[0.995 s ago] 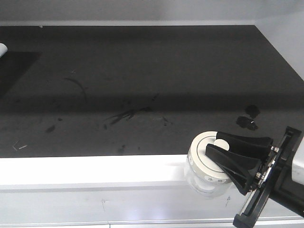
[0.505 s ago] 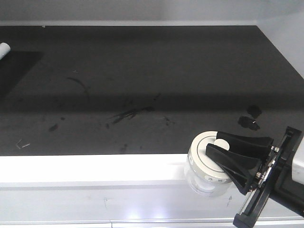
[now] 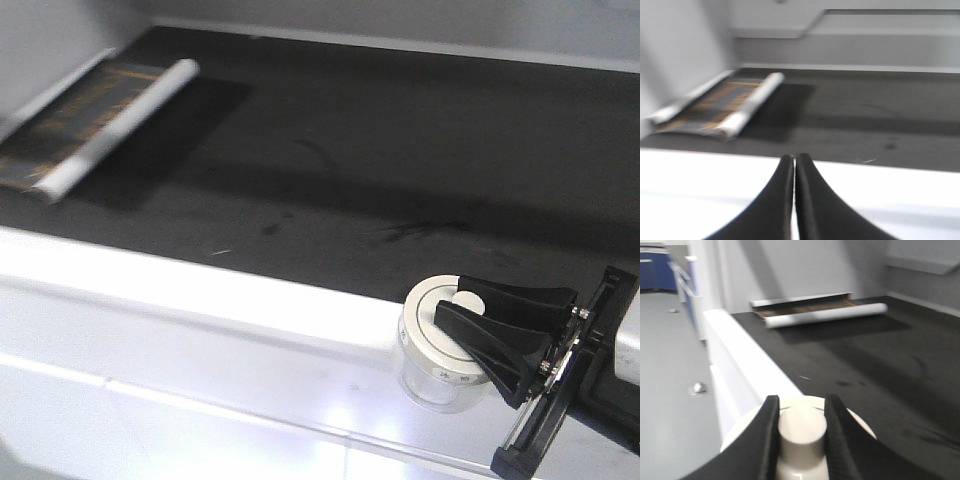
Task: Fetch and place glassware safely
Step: 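Drive the base away from the bench holding the jar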
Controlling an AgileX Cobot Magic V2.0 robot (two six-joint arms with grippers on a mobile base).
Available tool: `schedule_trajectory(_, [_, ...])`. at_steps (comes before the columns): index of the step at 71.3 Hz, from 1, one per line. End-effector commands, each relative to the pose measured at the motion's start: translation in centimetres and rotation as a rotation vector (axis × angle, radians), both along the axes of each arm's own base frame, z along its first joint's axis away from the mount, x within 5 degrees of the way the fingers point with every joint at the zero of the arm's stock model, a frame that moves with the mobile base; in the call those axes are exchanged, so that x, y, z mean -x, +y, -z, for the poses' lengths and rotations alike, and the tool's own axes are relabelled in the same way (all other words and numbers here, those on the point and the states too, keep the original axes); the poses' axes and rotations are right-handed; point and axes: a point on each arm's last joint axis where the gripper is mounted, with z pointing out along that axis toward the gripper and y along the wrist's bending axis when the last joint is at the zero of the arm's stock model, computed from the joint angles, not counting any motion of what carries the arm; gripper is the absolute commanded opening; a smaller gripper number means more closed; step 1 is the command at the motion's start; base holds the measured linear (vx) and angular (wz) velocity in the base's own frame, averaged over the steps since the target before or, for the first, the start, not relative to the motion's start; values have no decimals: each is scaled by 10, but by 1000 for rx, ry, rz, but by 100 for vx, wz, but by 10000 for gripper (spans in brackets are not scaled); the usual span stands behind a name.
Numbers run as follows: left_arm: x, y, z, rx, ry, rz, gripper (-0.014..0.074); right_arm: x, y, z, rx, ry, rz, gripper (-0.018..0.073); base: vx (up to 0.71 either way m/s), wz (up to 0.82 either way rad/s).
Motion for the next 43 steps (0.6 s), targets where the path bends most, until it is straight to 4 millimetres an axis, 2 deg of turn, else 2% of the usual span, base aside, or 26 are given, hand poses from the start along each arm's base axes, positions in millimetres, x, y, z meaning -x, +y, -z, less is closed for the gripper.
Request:
schedule_trajectory(1, [0, -1, -16, 23, -87, 11, -7, 2, 2, -16, -78, -40, -26, -1, -8, 82])
schedule_trajectory(43, [0, -1, -16, 23, -87, 11, -7, 2, 1, -16, -77, -39, -24, -1, -6, 78])
